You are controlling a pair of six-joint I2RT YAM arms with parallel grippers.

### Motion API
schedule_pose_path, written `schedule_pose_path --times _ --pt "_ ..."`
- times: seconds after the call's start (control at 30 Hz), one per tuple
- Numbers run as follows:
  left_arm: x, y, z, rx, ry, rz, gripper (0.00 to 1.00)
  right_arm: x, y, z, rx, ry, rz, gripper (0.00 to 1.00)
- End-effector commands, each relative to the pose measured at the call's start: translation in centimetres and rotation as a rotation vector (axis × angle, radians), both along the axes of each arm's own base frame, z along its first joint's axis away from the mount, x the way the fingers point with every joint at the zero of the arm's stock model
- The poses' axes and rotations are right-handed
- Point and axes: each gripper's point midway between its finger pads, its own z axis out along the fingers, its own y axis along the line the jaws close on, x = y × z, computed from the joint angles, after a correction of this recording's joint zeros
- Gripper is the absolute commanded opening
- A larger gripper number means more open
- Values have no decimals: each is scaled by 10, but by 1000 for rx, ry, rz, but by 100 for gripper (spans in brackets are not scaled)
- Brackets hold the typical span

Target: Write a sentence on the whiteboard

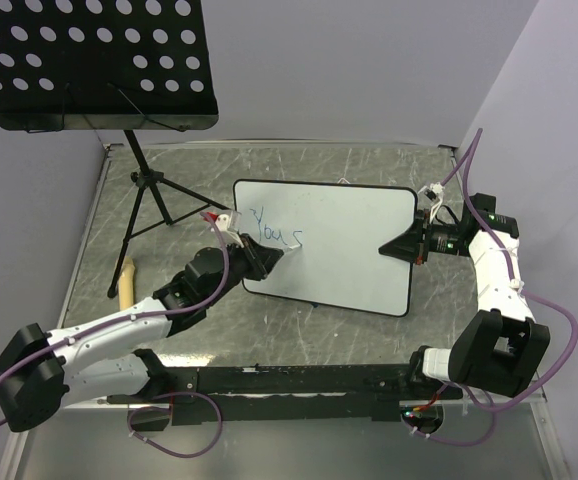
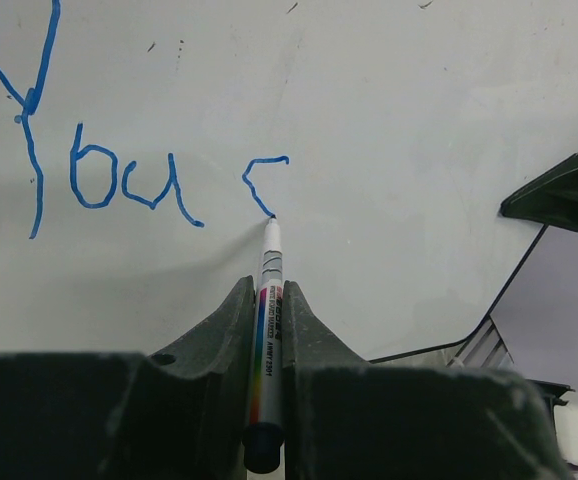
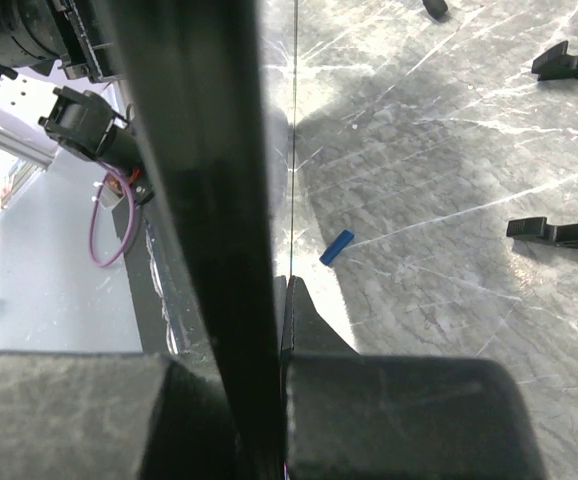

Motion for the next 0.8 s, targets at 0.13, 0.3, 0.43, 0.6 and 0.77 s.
schedule_pose_path --times 0.13,0.3,0.43,0.6,0.77 --pt "5 -4 32 -89 -57 10 1 -2 14 55 199 -162 65 0" --pt "0 1 58 -151 -100 5 1 -2 14 54 200 -158 63 0" --pt "-5 3 70 -181 -116 -6 1 -2 13 55 202 -159 63 0" --pt "-4 -5 67 -178 -108 -29 1 -2 13 55 201 -160 62 0" --pt "-1 -17 64 -166 -98 -56 1 -2 13 55 201 -162 62 0"
